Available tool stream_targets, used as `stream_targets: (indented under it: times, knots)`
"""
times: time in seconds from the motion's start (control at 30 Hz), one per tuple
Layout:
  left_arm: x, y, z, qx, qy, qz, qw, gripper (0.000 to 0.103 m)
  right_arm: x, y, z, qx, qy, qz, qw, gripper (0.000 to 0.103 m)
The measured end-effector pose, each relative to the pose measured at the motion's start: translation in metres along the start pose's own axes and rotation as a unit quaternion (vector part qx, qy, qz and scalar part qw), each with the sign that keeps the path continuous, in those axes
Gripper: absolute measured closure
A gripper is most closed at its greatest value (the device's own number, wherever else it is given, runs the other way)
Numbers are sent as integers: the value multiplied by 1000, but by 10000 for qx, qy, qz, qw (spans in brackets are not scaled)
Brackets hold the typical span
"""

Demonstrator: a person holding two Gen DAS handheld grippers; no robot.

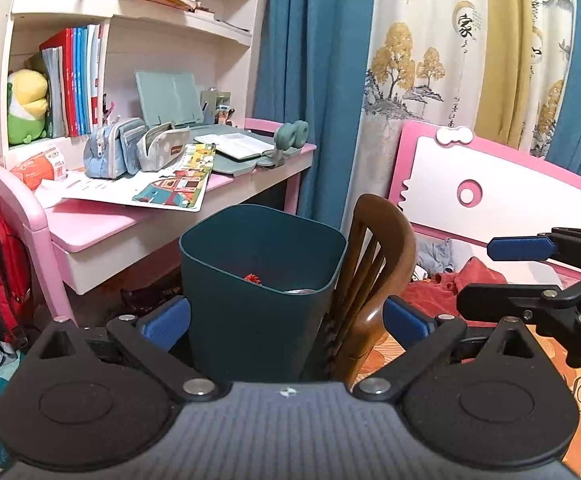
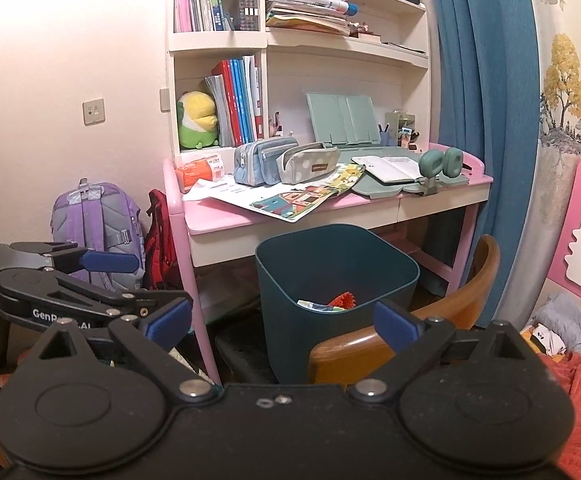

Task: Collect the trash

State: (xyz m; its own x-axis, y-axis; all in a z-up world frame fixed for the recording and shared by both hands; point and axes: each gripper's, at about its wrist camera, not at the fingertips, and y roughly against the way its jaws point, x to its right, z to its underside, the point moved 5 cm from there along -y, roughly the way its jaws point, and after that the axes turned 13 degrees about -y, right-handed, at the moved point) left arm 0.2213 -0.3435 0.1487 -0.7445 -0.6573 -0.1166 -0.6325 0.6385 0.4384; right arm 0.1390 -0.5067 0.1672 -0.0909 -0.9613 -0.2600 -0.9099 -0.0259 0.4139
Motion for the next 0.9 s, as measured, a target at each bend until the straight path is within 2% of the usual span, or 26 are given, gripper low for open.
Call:
stream_targets:
  times: [0.17,0.43,0.9]
  knots:
    - [-1,1,-3,78,-59,-94,9999,0,1,1,-1,24,-22,38,10000,5]
    - [2,-5,-11,114,-29,-36,9999,0,5,6,-4,133,9,213,9997,5]
    - [11,-4,-14,194,-75,35,9998,0,13,11,-3,178,-77,285,9994,5]
